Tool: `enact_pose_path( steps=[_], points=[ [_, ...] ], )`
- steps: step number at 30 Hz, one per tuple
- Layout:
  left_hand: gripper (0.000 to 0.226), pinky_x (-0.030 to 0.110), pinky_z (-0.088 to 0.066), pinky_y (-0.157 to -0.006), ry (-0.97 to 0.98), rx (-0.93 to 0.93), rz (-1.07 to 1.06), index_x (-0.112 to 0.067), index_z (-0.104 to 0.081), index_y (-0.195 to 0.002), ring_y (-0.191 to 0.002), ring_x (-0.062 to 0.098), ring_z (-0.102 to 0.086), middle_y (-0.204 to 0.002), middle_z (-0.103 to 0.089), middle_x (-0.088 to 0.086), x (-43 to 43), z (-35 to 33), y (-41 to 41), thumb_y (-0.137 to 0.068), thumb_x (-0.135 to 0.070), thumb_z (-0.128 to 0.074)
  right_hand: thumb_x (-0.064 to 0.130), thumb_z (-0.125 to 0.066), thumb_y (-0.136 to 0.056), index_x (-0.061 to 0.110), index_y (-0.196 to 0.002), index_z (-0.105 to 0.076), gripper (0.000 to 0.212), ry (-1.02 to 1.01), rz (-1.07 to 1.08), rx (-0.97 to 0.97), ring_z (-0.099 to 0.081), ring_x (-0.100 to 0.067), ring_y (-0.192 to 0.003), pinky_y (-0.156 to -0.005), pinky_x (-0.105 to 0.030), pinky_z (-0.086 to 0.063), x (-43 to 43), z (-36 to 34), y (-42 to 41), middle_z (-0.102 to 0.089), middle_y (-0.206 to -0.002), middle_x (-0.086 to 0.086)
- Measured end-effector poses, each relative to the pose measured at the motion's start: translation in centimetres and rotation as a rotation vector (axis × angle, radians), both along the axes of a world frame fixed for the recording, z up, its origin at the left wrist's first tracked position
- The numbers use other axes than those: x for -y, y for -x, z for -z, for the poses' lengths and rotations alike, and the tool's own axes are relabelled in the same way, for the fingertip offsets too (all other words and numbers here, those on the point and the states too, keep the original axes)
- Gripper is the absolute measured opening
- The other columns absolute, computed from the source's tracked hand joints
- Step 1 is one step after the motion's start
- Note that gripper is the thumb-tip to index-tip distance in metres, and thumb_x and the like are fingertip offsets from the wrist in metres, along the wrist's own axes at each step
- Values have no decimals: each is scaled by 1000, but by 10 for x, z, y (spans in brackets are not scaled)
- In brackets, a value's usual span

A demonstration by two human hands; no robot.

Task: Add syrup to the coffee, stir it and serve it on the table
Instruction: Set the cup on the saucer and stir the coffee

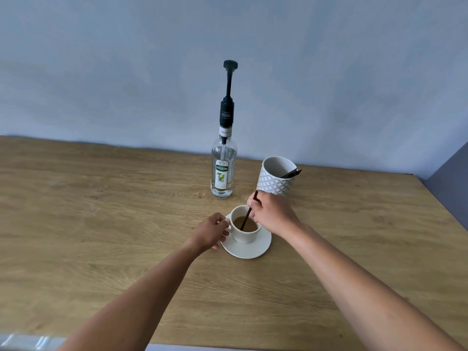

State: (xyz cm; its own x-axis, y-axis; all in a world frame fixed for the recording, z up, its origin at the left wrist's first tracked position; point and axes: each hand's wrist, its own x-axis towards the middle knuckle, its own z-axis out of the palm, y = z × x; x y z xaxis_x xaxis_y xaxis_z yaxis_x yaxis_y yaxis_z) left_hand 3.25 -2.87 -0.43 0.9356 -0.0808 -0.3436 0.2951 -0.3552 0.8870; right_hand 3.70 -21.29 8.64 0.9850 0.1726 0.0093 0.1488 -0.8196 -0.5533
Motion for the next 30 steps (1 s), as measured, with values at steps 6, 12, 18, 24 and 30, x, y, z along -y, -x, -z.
enact_pose_path(
  steps=[6,12,18,24,30],
  points=[
    [18,32,-54,-57,0,-9,3,-23,-59,-88,-74,16,-65,-89,-72,5,0,-1,0,-98,-34,-50,31,-42,-99,25,-94,-61,20,133,10,129,-68,-23,-83,-74,-36,-54,-3,2,-5,-75,-87,2],
    [18,31,-54,-56,0,-2,3,-22,-59,-88,-73,16,-65,-89,-72,6,0,-2,1,-99,-33,-50,29,-41,-98,20,-97,-62,22,324,8,253,-65,-32,-82,-63,-31,-35,9,0,-5,-73,-90,-6],
    [18,31,-53,-56,-8,2,3,-21,-59,-88,-75,17,-66,-93,-73,9,-1,-3,2,-99,-33,-50,34,-42,-93,26,-91,-63,22,122,-14,10,-68,-21,-83,-77,-37,-55,-3,-2,-2,-74,-85,3],
    [18,31,-53,-56,-13,3,4,-21,-58,-88,-75,17,-65,-96,-73,11,1,-3,2,-99,-33,-49,30,-43,-98,26,-92,-63,21,112,9,108,-68,-20,-81,-76,-33,-50,-7,0,-5,-75,-83,5],
    [18,30,-52,-54,-6,5,4,-21,-58,-87,-73,17,-65,-91,-72,10,0,-1,1,-99,-32,-49,26,-43,-98,18,-95,-62,21,317,-25,271,-64,-30,-82,-73,-34,-33,6,-1,-2,-75,-88,-6]
  ],
)
